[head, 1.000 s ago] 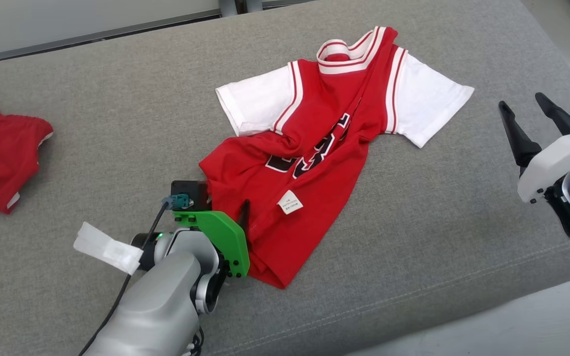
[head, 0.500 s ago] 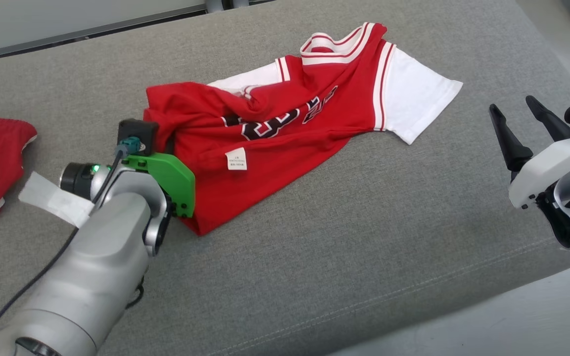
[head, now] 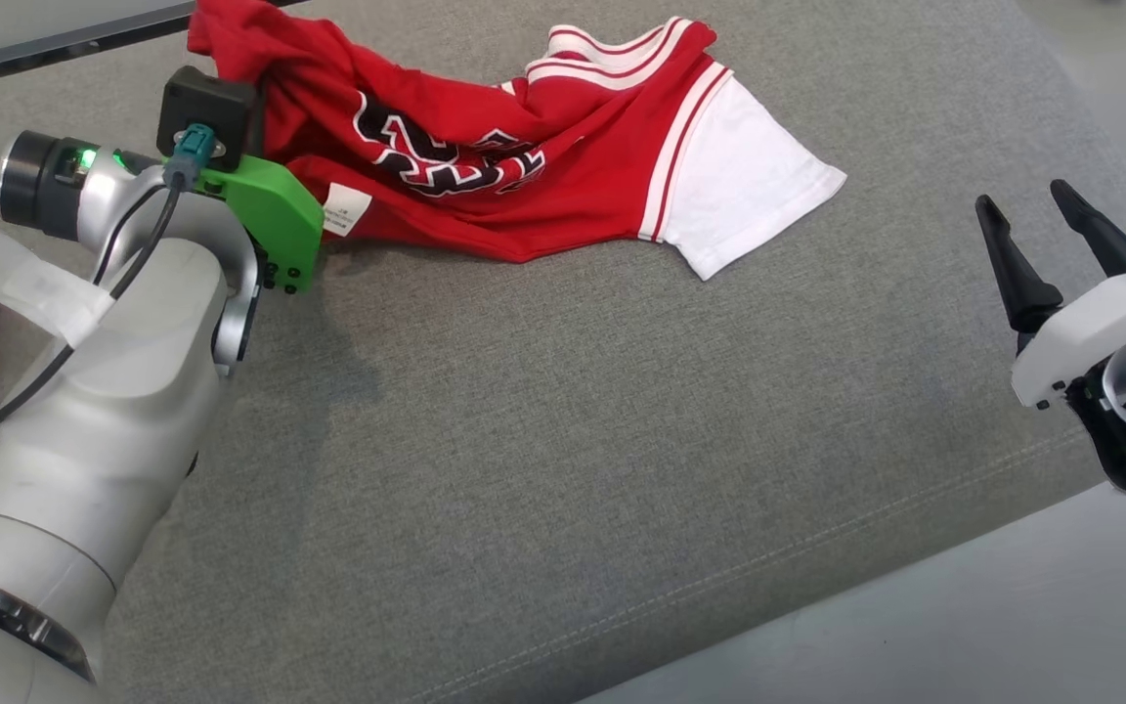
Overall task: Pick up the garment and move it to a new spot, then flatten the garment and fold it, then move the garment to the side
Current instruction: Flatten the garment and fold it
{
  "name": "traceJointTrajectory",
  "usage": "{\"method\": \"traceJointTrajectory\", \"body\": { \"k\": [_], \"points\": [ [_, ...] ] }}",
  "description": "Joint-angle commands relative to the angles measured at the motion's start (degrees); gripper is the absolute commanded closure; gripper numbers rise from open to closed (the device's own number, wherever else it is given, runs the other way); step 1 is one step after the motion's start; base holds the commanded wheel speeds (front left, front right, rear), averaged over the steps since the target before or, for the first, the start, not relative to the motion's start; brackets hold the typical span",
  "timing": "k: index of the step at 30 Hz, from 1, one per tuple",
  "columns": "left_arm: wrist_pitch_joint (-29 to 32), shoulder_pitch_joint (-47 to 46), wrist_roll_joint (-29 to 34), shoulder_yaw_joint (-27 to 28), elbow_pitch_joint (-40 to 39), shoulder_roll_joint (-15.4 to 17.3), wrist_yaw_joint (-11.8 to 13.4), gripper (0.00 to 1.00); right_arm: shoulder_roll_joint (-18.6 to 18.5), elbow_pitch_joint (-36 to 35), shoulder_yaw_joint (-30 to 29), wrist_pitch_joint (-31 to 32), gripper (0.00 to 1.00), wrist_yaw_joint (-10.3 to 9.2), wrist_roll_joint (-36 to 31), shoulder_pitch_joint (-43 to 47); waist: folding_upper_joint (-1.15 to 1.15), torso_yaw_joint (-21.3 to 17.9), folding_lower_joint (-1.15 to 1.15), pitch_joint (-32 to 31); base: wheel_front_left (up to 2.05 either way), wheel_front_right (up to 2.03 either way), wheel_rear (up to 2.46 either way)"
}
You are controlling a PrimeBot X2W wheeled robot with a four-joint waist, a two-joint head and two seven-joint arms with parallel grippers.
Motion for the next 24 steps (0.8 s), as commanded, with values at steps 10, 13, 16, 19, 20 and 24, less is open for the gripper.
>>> {"method": "traceJointTrajectory", "body": {
  "k": [10,13,16,19,20,24],
  "points": [
    [-0.6,4.0,-0.7,0.6,-4.8,0.5,0.4,1.00,0.5,-1.2,-2.6,0.2,0.00,-0.08,-1.1,2.7,0.00,1.4,0.00,-0.9,0.00,0.00,0.00],
    [-0.7,6.6,-0.2,0.0,-9.7,1.2,1.2,1.00,0.1,-1.3,-3.8,0.4,0.00,-0.08,-1.2,3.9,0.00,2.4,0.00,-1.5,0.00,0.00,0.00],
    [-0.2,9.1,0.1,-0.7,-15.4,2.6,2.7,1.00,0.1,-1.7,-5.1,0.7,0.00,-0.08,-1.5,5.2,0.00,3.1,0.00,-2.0,0.00,0.00,0.00],
    [1.2,10.4,1.4,-1.2,-22.5,5.2,5.5,1.00,0.3,-2.2,-6.1,1.2,0.00,-0.08,-1.8,5.9,0.00,3.6,0.00,-2.3,0.00,0.00,0.00],
    [1.9,10.7,1.9,-1.4,-25.2,6.3,6.7,1.00,0.4,-2.4,-6.4,1.3,0.00,-0.08,-1.9,6.0,0.00,3.8,0.00,-2.3,0.00,0.00,0.00],
    [5.4,11.8,2.5,-1.2,-34.7,10.5,10.4,1.00,0.7,-3.4,-7.1,1.8,0.00,-0.08,-2.5,6.3,0.00,4.2,0.00,-2.3,0.00,0.00,0.00]
  ]
}}
